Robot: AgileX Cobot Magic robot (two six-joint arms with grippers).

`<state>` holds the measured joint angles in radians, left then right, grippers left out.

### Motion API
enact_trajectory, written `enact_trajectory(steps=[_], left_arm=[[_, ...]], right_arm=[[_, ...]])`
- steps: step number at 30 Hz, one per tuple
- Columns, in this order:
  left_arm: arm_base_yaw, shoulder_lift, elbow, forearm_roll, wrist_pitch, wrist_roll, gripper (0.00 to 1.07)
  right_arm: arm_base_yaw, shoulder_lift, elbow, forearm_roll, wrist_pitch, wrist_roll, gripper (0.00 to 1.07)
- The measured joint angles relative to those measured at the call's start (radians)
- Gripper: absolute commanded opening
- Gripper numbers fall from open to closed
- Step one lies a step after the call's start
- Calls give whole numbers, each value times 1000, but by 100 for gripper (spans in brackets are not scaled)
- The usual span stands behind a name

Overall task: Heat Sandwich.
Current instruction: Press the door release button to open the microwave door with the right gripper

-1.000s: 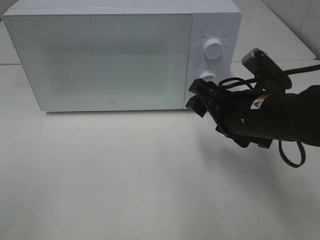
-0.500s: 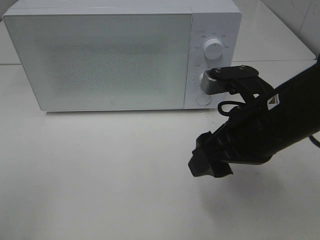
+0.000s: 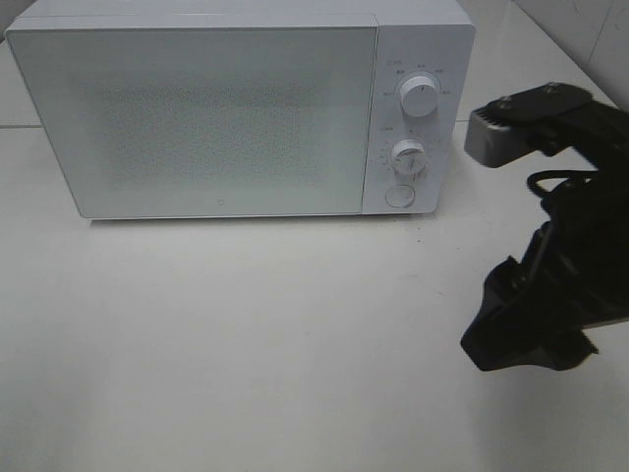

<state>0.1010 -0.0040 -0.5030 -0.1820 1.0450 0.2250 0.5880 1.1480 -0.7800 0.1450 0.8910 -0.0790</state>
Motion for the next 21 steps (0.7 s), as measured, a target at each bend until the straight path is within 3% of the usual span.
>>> enact_trajectory(steps=[16, 21], left_arm=[[0, 0, 0, 3, 0, 0, 101], [0, 0, 0, 4, 0, 0, 101]], right_arm=[[-1, -497, 49, -50, 187, 11, 76], [-90, -709, 92, -69, 190, 34, 76]])
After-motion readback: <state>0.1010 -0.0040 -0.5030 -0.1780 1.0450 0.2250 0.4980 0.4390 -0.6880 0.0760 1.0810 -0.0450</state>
